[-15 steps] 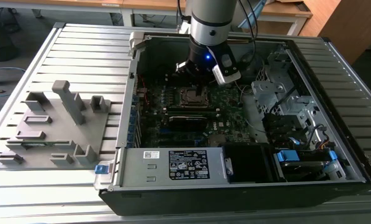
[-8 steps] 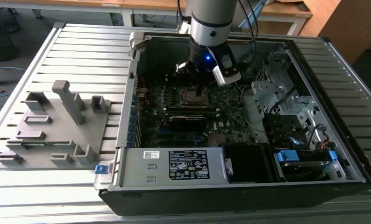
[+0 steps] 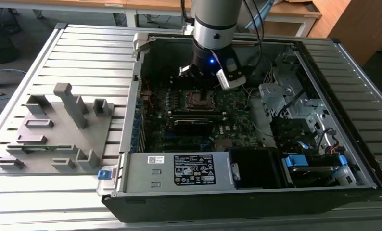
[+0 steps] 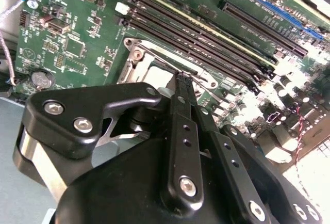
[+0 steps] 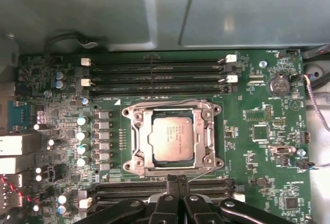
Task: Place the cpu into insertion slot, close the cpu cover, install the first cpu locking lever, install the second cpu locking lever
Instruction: 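Install the second cpu locking lever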
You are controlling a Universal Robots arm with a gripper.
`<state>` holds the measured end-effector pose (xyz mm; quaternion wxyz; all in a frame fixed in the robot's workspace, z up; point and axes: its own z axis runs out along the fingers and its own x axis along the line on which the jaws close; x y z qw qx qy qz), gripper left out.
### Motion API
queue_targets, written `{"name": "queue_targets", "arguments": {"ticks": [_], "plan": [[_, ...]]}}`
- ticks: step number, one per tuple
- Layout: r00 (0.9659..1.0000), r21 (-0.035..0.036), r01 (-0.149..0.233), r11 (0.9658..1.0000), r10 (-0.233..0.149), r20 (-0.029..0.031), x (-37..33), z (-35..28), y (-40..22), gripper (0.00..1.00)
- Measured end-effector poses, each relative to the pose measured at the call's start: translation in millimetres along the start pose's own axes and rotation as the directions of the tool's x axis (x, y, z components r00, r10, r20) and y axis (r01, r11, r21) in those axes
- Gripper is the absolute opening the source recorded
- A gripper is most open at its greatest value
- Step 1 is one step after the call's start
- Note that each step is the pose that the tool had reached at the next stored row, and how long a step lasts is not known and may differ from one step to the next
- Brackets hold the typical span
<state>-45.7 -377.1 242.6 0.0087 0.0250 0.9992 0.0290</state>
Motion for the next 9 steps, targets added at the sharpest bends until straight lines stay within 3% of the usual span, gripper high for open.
{"name": "queue_targets", "arguments": {"ticks": [9], "plan": [[1.0, 0.0005, 0.0, 1.0, 0.0, 0.0, 5.1, 6.1, -4.2, 0.11]]}}
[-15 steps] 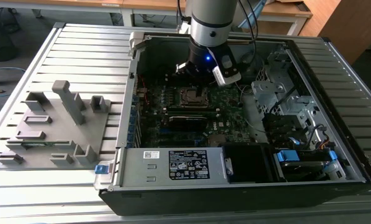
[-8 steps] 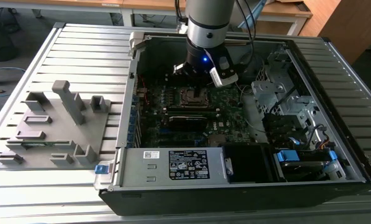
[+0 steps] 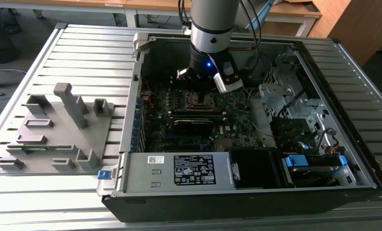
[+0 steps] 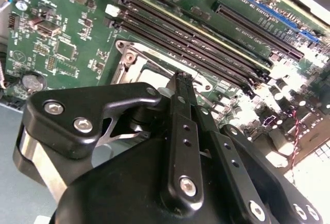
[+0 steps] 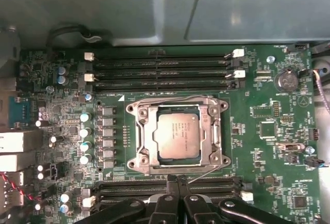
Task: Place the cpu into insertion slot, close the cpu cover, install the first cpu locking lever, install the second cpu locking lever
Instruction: 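Install the second cpu locking lever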
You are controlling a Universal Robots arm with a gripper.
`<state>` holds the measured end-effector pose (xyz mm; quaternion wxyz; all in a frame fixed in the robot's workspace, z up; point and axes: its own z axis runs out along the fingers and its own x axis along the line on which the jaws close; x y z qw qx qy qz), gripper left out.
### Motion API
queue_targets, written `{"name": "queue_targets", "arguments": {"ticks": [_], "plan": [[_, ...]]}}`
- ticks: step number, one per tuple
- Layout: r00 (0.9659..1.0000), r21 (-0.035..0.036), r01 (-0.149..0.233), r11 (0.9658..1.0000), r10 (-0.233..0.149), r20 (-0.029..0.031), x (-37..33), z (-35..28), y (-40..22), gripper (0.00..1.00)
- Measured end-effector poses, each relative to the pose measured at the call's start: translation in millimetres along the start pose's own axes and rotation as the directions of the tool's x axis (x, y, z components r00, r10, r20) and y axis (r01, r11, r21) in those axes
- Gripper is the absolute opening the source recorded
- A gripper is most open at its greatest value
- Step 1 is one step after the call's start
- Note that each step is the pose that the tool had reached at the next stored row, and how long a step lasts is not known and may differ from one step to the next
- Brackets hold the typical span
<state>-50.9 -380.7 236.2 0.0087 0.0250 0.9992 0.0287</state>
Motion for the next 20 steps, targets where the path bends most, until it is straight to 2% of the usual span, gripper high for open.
{"name": "queue_targets", "arguments": {"ticks": [9, 15, 20], "plan": [[1.0, 0.0052, -0.002, 1.0, 0.002, 0.0004, 14.0, 6.8, -2.2, 0.11], [1.0, 0.006, -0.003, 1.0, 0.003, 0.0005, 18.4, 10.9, -5.6, 0.11], [1.0, 0.0062, -0.003, 1.0, 0.003, 0.0004, 18.8, 11.4, -5.8, 0.11]]}}
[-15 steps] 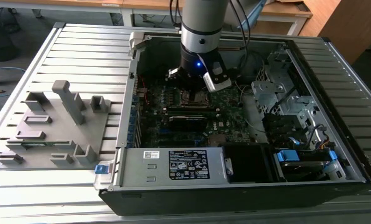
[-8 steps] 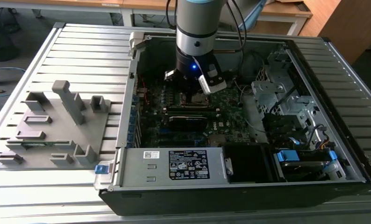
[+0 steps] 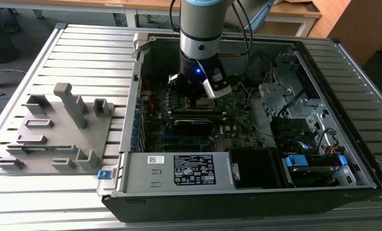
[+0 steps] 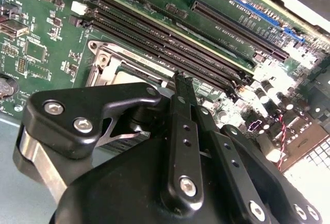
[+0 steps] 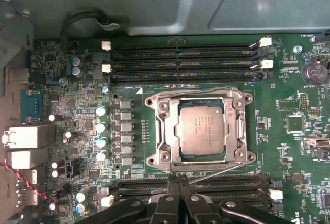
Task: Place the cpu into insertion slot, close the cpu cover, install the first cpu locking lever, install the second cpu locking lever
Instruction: 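Install the second cpu locking lever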
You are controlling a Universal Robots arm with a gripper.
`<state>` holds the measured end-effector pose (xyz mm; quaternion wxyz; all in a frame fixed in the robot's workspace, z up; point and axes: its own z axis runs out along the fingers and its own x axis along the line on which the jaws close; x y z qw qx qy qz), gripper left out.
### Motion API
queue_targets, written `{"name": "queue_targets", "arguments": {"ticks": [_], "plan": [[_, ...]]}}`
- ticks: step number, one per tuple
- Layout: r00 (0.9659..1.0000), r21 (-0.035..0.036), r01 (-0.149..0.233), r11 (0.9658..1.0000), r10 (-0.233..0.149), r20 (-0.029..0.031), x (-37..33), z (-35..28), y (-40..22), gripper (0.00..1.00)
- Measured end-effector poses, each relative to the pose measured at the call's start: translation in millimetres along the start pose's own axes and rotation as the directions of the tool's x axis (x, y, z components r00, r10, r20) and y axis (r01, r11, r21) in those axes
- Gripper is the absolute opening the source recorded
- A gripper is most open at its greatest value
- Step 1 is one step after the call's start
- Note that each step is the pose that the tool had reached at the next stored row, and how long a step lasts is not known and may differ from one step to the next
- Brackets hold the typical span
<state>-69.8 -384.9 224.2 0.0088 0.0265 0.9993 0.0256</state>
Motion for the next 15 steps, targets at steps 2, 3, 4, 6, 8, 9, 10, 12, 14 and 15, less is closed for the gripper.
{"name": "queue_targets", "arguments": {"ticks": [2, 3, 4, 6, 8, 9, 10, 12, 14, 15], "plan": [[1.0, -0.0001, 0.0, 1.0, 0.0, 0.0, 0.0, 0.1, 0.0, 0.11], [1.0, 0.0, 0.0, 1.0, 0.0, 0.0, 0.0, 0.0, 0.0, 0.11], [1.0, -0.0001, 0.0, 1.0, 0.0, 0.0, 0.0, 0.2, 0.0, 0.11], [1.0, -0.0004, 0.0, 1.0, 0.0, 0.0002, 0.0, 1.1, 0.0, 0.11], [1.0, -0.0001, 0.0, 1.0, 0.0, 0.0001, 0.0, 1.3, 0.0, 0.11], [1.0, -0.0001, 0.0, 1.0, 0.0, 0.0, 0.0, 1.4, -0.1, 0.11], [1.0, -0.0001, 0.0, 1.0, 0.0, 0.0, 0.0, 1.4, -0.1, 0.11], [1.0, -0.0001, 0.0, 1.0, 0.0, 0.0, 0.0, 1.5, -0.1, 0.11], [1.0, -0.0004, 0.0, 1.0, 0.0, 0.0002, 0.0, 2.1, -0.1, 0.11], [1.0, -0.0002, 0.0, 1.0, 0.0, 0.0001, 0.0, 2.4, -0.1, 0.11]]}}
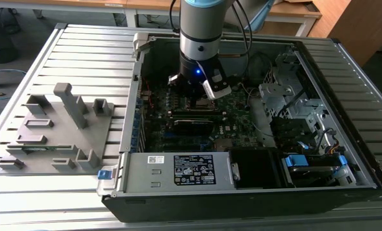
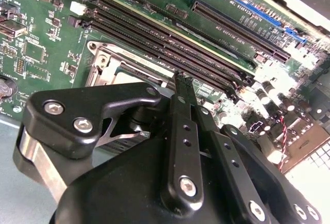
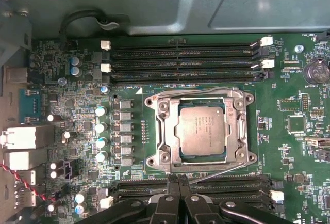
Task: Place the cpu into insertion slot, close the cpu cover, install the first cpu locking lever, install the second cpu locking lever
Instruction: 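Install the second cpu locking lever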
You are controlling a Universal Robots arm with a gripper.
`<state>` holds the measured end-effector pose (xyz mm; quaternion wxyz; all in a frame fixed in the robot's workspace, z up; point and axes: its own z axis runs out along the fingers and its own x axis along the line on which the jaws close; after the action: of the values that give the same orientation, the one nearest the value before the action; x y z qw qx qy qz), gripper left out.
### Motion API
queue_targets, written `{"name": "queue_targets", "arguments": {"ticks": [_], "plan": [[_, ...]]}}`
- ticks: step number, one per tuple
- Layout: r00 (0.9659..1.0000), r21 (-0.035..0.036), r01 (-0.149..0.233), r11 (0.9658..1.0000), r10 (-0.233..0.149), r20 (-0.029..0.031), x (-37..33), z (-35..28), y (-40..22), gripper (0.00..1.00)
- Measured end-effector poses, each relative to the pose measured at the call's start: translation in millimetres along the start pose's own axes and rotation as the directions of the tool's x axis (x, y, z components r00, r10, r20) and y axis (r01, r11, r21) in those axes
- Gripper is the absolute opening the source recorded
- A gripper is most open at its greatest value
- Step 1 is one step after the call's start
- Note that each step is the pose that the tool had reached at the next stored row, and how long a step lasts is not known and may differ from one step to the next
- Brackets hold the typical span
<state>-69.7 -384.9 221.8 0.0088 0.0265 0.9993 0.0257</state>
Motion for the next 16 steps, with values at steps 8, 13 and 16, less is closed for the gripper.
{"name": "queue_targets", "arguments": {"ticks": [8, 13, 16], "plan": [[1.0, 0.0001, 0.0, 1.0, 0.0, -0.0001, 0.0, 1.4, -0.1, 0.11], [1.0, 0.0, 0.0, 1.0, 0.0, 0.0, 0.1, 3.9, -0.2, 0.11], [1.0, 0.0003, 0.0, 1.0, 0.0, -0.0002, 0.1, 4.6, -0.3, 0.11]]}}
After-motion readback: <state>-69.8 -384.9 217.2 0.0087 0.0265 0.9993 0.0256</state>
